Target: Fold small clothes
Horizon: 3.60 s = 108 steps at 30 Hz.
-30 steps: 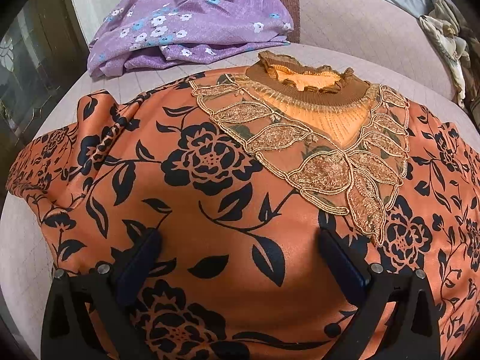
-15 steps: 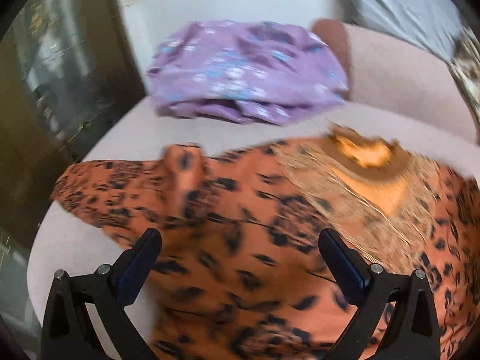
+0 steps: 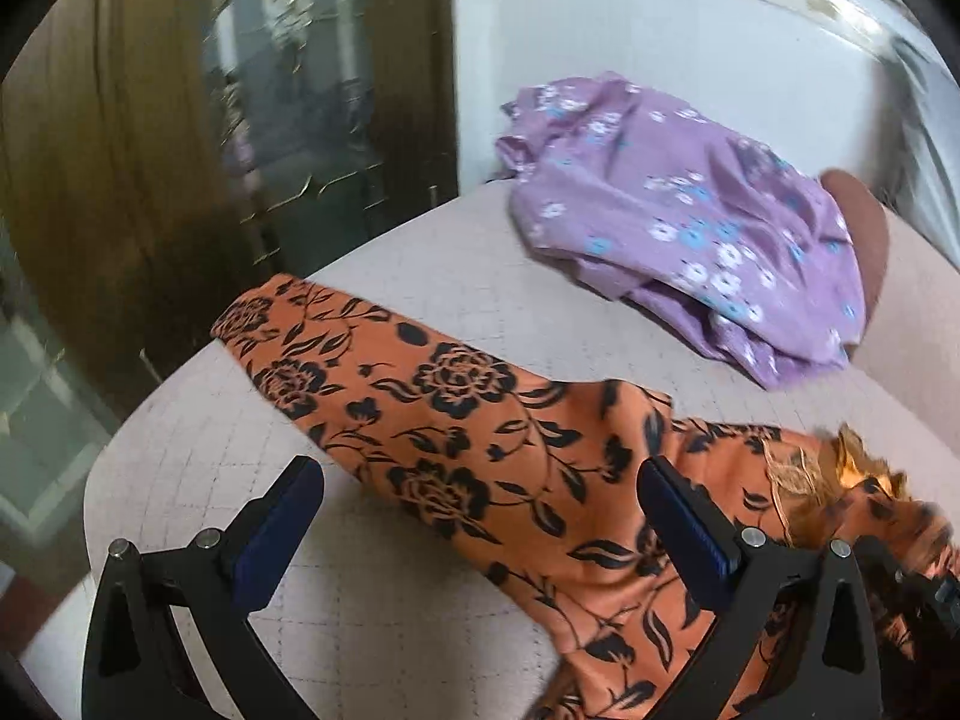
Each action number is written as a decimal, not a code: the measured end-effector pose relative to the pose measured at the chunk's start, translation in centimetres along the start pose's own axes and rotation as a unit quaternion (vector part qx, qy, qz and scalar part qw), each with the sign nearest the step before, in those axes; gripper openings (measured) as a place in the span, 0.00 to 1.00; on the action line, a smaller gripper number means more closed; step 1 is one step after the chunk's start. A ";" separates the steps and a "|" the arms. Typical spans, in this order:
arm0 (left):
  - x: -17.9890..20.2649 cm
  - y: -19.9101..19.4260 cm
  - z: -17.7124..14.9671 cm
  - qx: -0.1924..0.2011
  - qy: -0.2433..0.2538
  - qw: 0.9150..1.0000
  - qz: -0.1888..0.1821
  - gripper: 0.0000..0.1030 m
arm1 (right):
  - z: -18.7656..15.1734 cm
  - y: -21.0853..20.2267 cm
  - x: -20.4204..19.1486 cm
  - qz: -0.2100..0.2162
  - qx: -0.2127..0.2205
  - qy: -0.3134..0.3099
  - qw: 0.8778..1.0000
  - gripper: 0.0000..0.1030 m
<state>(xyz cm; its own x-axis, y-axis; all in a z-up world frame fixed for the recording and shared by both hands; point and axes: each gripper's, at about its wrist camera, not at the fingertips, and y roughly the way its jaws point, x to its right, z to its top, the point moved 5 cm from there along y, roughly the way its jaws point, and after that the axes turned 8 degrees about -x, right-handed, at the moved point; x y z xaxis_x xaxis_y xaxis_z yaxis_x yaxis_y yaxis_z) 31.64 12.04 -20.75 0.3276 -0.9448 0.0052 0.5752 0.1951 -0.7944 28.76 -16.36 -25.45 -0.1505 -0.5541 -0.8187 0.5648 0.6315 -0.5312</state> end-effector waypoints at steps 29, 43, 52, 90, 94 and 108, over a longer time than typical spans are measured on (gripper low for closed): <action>13.4 3.0 -8.1 -0.069 0.219 0.973 -0.038 1.00 | 3.3 -18.1 16.2 -0.216 0.008 0.035 0.976 0.52; 9.2 -7.6 -12.8 0.017 0.221 0.969 -0.111 1.00 | -5.4 -28.0 10.5 -0.202 0.094 -0.015 0.975 0.59; 1.3 -11.6 -10.2 0.043 0.183 0.980 -0.069 1.00 | -7.5 -27.2 7.8 -0.175 0.101 -0.070 0.977 0.59; -22.3 12.4 5.8 -0.166 -0.232 0.952 -0.111 0.76 | -6.7 -17.0 6.6 -0.199 0.024 -0.133 0.971 0.59; -22.8 14.8 6.1 -0.161 -0.271 0.942 -0.119 0.76 | -6.3 -16.2 7.2 -0.209 0.015 -0.137 0.968 0.59; -24.0 18.1 8.8 -0.076 -0.253 0.960 -0.091 0.09 | -5.5 -14.4 9.6 -0.235 -0.001 -0.119 0.965 0.59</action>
<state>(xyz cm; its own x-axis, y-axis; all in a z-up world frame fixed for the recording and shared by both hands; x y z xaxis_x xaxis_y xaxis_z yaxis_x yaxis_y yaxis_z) 40.81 40.54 -29.95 0.5771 -0.7028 0.4160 0.5544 -0.0370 -0.8314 14.72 -27.79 -26.92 -0.1980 -0.8883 -0.4145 0.4778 0.2818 -0.8321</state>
